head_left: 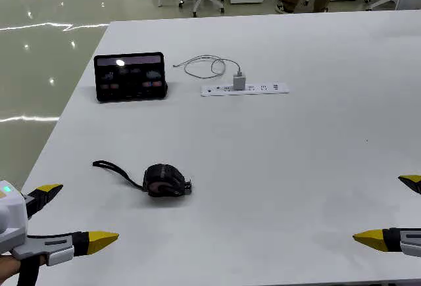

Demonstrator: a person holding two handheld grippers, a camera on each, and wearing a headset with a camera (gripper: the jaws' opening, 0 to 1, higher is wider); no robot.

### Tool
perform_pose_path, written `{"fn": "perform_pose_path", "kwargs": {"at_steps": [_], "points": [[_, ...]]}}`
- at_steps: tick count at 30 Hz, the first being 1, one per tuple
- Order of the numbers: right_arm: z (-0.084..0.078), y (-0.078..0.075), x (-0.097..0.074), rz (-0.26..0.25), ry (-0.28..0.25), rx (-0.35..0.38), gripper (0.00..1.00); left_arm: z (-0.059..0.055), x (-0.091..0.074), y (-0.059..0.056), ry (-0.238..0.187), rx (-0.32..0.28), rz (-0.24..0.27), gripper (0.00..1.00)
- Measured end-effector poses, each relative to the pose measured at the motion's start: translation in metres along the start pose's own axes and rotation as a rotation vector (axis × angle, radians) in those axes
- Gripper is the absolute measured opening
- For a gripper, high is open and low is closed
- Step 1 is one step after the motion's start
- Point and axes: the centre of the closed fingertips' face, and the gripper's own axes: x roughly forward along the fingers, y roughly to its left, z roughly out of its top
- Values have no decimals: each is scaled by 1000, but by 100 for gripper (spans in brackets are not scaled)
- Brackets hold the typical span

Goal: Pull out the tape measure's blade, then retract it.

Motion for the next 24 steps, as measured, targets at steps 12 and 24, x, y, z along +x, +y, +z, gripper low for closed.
{"fn": "perform_pose_path", "kwargs": {"at_steps": [12,24], "points": [[1,-1,-1,-5,-6,4,98,0,-2,0,-1,12,3,100],[2,2,2,12,-12,-5,100,-3,5,3,19,9,-14,100]]}}
